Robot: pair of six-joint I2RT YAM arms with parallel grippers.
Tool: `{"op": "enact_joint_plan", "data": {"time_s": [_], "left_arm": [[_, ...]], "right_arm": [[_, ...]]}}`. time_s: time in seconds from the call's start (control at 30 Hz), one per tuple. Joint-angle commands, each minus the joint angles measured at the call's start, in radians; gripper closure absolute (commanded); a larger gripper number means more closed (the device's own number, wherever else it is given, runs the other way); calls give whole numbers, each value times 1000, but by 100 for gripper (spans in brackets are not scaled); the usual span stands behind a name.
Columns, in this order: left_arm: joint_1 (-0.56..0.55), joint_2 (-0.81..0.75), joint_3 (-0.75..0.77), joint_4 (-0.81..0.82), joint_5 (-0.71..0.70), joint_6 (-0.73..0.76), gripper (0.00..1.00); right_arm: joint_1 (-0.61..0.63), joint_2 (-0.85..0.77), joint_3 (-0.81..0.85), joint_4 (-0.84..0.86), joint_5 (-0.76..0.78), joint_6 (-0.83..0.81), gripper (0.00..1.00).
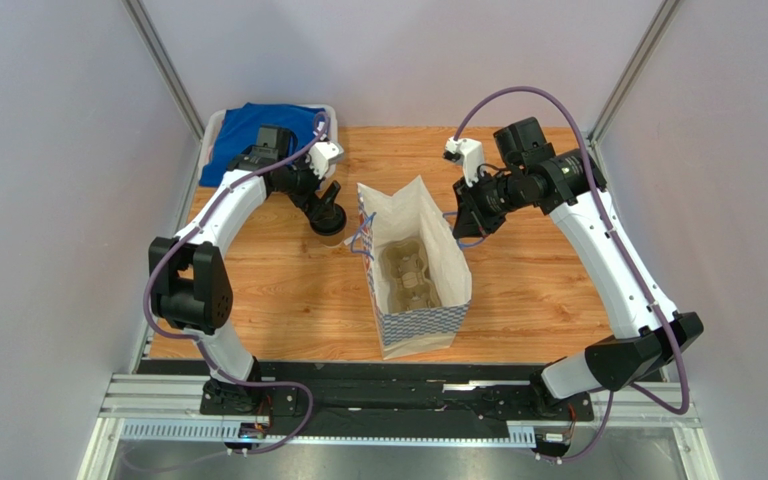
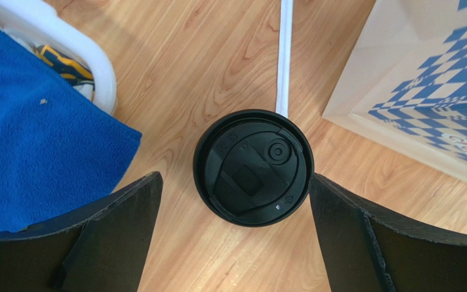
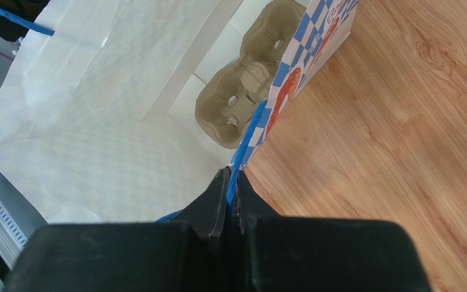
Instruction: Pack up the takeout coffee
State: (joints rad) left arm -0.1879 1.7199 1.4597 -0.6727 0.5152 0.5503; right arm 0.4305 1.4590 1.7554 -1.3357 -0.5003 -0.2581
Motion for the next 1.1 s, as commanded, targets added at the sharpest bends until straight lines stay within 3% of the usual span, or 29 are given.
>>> {"op": "enact_joint_plan", "data": {"time_s": [0.0,0.67,1.07], "left_arm": [[-30,21,63,-47,-15,118,1],[-45,135,108,-142,3,207,1],[-56,115,61,-157,-1,223,27]], "right_arm": [[2,-25,18,-6,-14,3,100],[1,-8,35,-11,-20,2,100],[1,-55,-14,-65,-89,-13,100]]}}
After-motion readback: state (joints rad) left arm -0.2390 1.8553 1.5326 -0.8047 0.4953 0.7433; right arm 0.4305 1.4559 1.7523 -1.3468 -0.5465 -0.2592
